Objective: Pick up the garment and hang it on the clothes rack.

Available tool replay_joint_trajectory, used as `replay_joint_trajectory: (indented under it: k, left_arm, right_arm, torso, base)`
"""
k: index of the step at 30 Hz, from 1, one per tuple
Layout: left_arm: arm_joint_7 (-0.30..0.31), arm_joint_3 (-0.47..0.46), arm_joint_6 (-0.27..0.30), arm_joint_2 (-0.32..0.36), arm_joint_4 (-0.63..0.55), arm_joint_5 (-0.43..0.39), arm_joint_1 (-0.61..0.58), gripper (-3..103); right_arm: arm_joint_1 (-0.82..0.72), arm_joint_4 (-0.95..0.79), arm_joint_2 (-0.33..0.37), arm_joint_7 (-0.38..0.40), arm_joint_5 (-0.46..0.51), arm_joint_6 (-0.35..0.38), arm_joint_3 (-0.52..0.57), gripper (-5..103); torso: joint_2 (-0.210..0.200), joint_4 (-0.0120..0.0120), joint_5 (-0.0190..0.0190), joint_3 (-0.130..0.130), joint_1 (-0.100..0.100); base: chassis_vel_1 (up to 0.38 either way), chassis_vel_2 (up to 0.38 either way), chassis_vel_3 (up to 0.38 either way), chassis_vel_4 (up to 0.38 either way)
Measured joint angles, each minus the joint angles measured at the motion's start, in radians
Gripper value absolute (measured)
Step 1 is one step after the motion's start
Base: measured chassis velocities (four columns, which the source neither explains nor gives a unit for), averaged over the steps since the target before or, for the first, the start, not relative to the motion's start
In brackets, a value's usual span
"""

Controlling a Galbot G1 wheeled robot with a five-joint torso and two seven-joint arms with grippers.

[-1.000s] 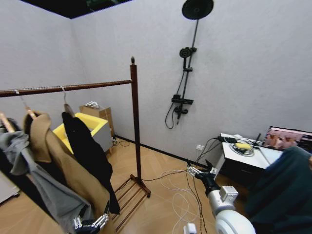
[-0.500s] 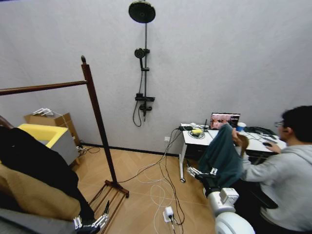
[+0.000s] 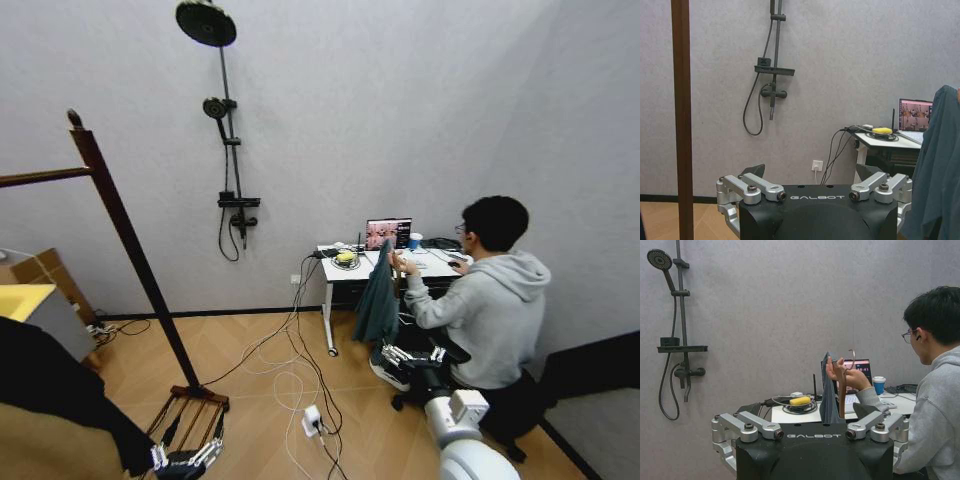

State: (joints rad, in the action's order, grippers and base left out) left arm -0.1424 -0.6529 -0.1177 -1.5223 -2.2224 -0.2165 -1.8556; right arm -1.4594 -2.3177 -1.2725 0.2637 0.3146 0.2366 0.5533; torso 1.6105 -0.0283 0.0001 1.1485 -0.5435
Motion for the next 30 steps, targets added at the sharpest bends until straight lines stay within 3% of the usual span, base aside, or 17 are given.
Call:
replay_joint_trajectory:
  k: [30]
  left_arm:
    - [0.0,0.0,0.0,0.0,0.0,0.0,0.0,100]
  right_arm:
    - [0.021,0.036,-0.018,-0.001,-0.039,-0.01,-0.062,100]
  torso:
    - [0.0,0.0,-0.0002,0.0,0.0]
  base:
    - [0.106,-0.066,-0.073,0.103]
